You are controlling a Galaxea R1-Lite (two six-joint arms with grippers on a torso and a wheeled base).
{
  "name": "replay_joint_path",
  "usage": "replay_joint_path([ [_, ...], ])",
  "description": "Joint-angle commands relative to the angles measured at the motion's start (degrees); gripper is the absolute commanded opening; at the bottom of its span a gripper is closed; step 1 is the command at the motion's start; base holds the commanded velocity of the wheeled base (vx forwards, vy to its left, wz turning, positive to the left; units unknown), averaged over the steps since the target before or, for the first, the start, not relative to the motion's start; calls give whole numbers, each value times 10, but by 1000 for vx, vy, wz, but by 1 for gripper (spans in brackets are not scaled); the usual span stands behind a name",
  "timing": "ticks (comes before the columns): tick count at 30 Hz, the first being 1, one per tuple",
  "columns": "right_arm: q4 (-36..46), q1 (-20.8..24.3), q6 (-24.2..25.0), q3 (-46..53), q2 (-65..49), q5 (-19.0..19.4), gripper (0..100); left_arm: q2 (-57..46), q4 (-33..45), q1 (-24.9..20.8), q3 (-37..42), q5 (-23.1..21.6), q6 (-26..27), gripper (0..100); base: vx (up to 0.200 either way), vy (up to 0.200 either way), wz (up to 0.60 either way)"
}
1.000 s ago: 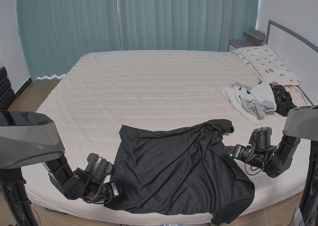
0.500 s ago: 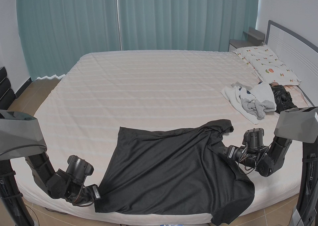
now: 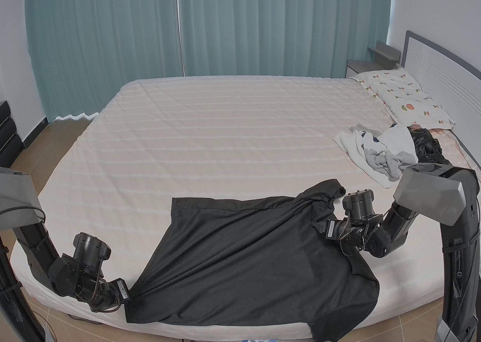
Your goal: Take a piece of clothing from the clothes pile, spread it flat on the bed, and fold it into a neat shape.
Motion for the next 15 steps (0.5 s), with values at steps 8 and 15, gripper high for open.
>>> replay_joint_path([
  [8, -23, -10, -20, -18, 28, -4, 0, 0, 0, 7, 0, -2, 2, 0, 0, 0, 0],
  [15, -65, -84, -6, 21, -19, 21, 0, 1, 1, 5, 3, -2, 4, 0, 0, 0, 0],
])
